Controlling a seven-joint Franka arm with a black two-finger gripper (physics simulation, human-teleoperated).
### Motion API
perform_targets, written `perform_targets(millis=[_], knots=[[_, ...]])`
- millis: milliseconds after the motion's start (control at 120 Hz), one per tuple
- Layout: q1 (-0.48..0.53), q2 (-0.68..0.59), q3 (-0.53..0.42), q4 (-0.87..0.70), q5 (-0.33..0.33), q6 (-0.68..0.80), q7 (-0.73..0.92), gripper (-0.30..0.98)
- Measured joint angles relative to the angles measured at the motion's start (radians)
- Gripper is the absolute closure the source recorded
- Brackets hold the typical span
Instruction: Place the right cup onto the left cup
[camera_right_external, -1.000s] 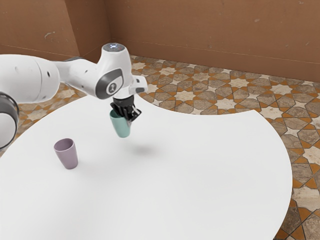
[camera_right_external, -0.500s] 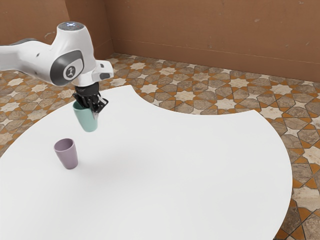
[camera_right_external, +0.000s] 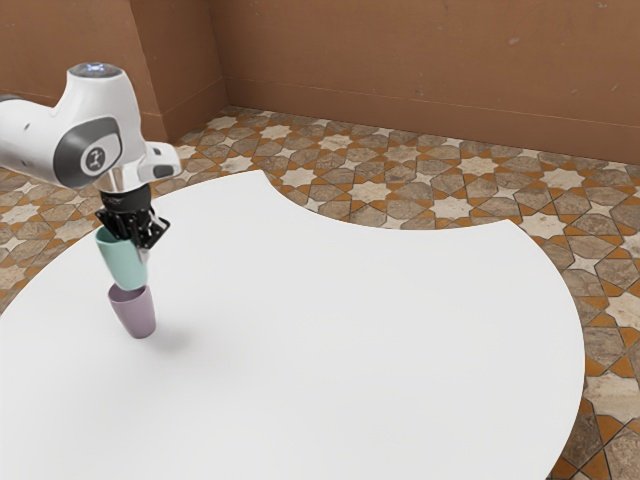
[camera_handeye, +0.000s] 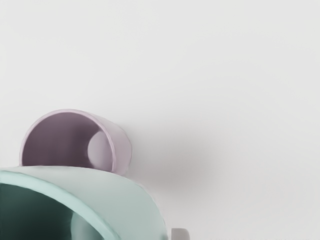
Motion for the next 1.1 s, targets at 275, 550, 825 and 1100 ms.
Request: perform_targets(millis=[275,550,825,1100], knots=[[0.012,0.028,0.041,0.003,0.038,0.018,0.0,0.76],[0.004,0.075,0.068,0.014,0.051,0.052,0.008,0.76],[0.028,0.121,0.076,0.04,0.053,0.09,0.022,0.76],[0.018,0.141,0.075,0.047,0.05,0.108,0.03,0.76]])
